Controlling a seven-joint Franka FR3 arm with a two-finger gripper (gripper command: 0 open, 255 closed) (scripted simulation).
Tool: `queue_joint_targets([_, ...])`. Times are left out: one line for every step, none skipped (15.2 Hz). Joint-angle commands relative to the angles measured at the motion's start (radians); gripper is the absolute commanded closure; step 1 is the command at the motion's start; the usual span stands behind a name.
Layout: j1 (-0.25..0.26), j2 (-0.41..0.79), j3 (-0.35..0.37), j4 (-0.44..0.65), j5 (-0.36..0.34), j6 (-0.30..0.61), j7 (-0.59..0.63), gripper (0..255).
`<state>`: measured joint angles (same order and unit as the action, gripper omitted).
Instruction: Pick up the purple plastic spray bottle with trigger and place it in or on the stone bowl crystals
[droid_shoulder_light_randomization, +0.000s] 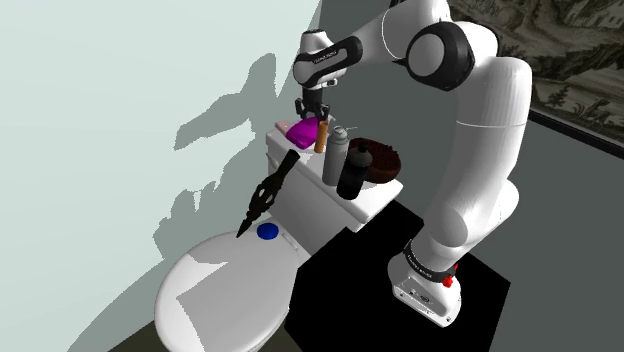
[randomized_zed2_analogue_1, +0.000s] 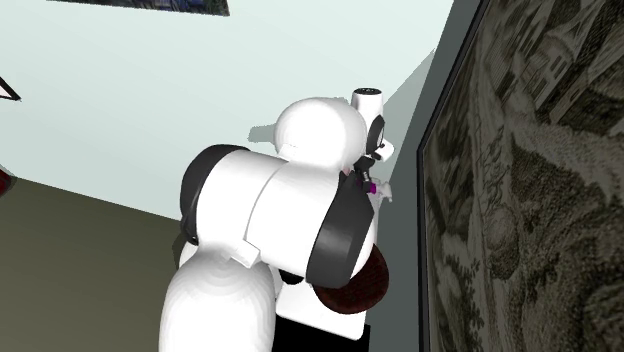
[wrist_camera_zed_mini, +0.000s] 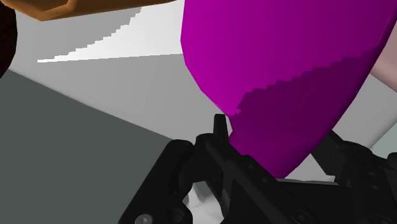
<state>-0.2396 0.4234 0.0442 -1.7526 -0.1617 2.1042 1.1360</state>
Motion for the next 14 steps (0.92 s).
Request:
queue_joint_targets([0.0,-0.011,0.001,0.006,0.002,-0.016,-0.003,255])
queue_joint_targets([0.0,-0.017,0.001,0.011,0.003,-0.027,-0.004,255])
queue_joint_targets([0.0,-0.023,0.002,0.016,0.004,-0.038,-0.006,255])
queue_joint_targets([0.0,-0.029,0.002,0.021,0.005,-0.049,-0.008,255])
queue_joint_targets([0.0,-0.034,0.002,0.027,0.006,-0.06,-0.009,255])
queue_joint_targets([0.0,-0.04,0.003,0.033,0.007,-0.072,-0.011,255])
queue_joint_targets([0.0,-0.045,0.003,0.039,0.008,-0.083,-0.012,255])
queue_joint_targets([0.0,-0.05,0.003,0.046,0.009,-0.094,-0.014,255])
queue_joint_targets([0.0,-0.055,0.004,0.052,0.01,-0.106,-0.016,255])
queue_joint_targets([0.0,-0.06,0.004,0.059,0.011,-0.117,-0.017,255])
queue_joint_targets([0.0,-0.064,0.004,0.066,0.012,-0.129,-0.019,255])
queue_joint_targets([0.0,-0.069,0.004,0.073,0.013,-0.14,-0.02,255])
queue_joint_targets([0.0,-0.073,0.005,0.081,0.014,-0.152,-0.022,255])
queue_joint_targets([0.0,-0.077,0.005,0.088,0.014,-0.164,-0.024,255])
